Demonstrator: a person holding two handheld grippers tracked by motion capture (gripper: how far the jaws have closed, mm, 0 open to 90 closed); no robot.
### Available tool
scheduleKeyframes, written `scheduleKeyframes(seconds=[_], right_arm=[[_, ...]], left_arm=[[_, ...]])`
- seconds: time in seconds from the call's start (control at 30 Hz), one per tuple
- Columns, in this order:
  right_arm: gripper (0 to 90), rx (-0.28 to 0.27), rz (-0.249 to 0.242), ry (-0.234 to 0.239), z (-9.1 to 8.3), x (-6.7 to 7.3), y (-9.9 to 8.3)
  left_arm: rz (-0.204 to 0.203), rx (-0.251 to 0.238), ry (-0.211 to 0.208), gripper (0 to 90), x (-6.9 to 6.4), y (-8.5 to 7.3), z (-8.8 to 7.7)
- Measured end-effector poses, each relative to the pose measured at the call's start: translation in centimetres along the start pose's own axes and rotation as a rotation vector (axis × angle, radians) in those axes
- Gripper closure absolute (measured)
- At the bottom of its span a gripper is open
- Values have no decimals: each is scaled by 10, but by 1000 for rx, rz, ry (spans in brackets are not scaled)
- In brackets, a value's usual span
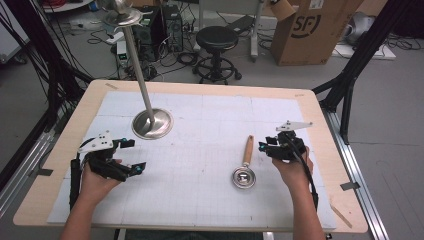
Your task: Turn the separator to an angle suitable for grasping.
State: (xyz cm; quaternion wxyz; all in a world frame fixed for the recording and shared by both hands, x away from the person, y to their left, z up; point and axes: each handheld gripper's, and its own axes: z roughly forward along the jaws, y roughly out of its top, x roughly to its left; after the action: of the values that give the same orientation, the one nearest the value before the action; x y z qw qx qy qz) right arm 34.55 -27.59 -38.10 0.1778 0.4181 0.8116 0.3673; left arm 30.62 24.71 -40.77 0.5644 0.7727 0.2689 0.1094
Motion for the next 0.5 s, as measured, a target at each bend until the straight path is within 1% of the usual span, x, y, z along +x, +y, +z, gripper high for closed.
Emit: scheduleKeyframes(seconds=[0.03, 0.07, 0.1, 0.13, 0.17, 0.2, 0.23, 0.27, 0.33, 0.4, 0.47, 0.5], right_arm=[[649, 9, -24, -18, 2, 3, 4], [685, 14, -44, -29, 5, 4, 7], [685, 14, -44, -29, 5, 4, 7], [703, 19, -57, -35, 7, 5, 9], [734, 31, -58, -48, 15, 4, 11], [734, 31, -58, -48, 15, 4, 11], [756, 39, -58, -48, 18, 3, 11], [778, 49, -46, -54, 22, 0, 10], [849, 62, -27, -52, 27, -3, 9], [895, 73, -12, -55, 32, -7, 8], [900, 89, -15, -33, 36, -9, 8], [900, 89, -15, -33, 36, -9, 8]], left_arm=[[10, -11, -7, 16, -1, 1, 0], [10, -11, -7, 16, -1, 1, 0], [8, -11, -8, 16, -1, 1, 0], [4, -10, -8, 16, -1, 1, 1], [1, -10, -8, 16, 0, 0, 1], [1, -8, -7, 16, 1, 0, 1], [-1, -5, -6, 16, 1, 0, 1], [-1, -4, -4, 16, 1, 0, 1], [-1, -5, -6, 16, 1, 0, 0], [-1, -6, -5, 16, 1, 0, 0], [-1, -4, -7, 16, 1, 0, 1], [1, -3, -7, 16, 0, 0, 1]])
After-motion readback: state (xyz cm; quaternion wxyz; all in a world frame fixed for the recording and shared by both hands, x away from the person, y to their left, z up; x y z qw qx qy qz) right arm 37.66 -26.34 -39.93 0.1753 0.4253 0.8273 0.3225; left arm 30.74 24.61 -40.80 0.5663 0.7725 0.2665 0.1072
